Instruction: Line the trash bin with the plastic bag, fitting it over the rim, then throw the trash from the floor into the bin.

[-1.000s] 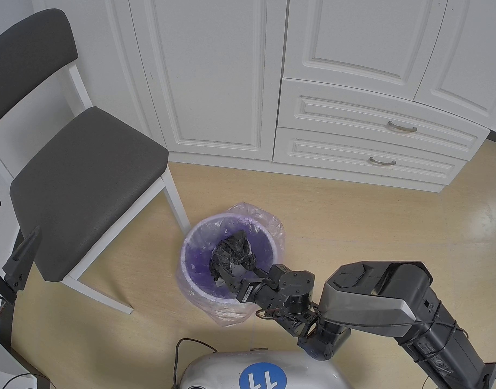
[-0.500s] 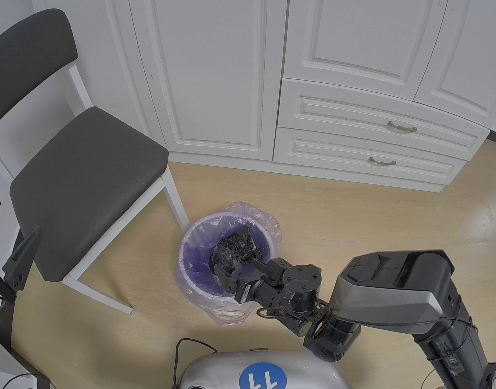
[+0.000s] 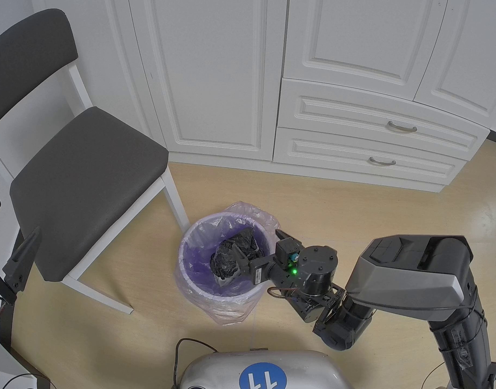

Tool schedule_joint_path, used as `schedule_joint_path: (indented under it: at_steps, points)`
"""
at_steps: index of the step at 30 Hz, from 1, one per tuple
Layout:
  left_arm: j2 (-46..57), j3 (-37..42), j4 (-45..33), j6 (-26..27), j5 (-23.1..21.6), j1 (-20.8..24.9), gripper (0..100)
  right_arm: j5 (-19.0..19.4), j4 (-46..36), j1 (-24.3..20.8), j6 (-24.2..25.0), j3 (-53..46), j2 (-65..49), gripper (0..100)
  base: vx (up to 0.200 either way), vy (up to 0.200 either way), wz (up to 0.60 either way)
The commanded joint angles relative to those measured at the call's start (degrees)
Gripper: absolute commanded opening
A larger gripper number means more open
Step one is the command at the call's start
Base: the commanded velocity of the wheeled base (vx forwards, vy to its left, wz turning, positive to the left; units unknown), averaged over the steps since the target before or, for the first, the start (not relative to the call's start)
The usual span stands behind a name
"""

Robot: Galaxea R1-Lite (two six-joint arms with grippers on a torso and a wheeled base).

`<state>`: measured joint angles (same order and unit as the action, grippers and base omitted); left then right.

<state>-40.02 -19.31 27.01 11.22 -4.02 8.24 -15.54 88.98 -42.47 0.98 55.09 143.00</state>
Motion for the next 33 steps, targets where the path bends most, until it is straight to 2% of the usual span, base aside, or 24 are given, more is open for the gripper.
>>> schedule_joint_path:
  at_steps: [1,4,9,10,12,16,18,21,33]
  points:
    - [0.1,0.1,0.1,0.0,0.1,0.0,100,-0.5,0.7,3.8,-6.0,3.5,0.3,100,0.000,0.000,0.00]
    - [0.1,0.4,0.0,0.6,0.1,0.0,100,-0.5,-6.4,5.9,-10.3,7.9,0.3,100,0.000,0.000,0.00]
    - [0.5,0.6,0.1,1.9,0.1,0.0,100,-0.7,-20.5,6.7,-11.9,15.3,1.0,100,0.000,0.000,0.00]
    - [0.5,0.6,0.0,1.9,0.2,0.0,100,-0.7,-21.0,6.7,-12.0,15.6,1.1,100,0.000,0.000,0.00]
    - [1.1,0.6,0.0,2.0,0.1,0.0,100,-1.1,-26.2,7.6,-16.8,20.2,2.8,100,0.000,0.000,0.00]
    - [1.2,0.6,0.0,2.0,0.1,0.1,100,-1.4,-26.6,8.6,-22.2,27.7,7.4,100,0.000,0.000,0.00]
    - [1.2,0.6,0.0,2.0,0.1,0.1,100,-3.0,-27.2,9.7,-24.8,32.8,10.3,100,0.000,0.000,0.00]
    - [1.2,0.7,0.0,2.0,0.1,0.1,100,-4.8,-27.5,10.6,-25.4,36.3,12.6,100,0.000,0.000,0.00]
    - [1.3,0.7,0.0,2.0,0.1,0.1,100,-4.4,-27.9,10.7,-25.5,36.8,14.1,100,0.000,0.000,0.00]
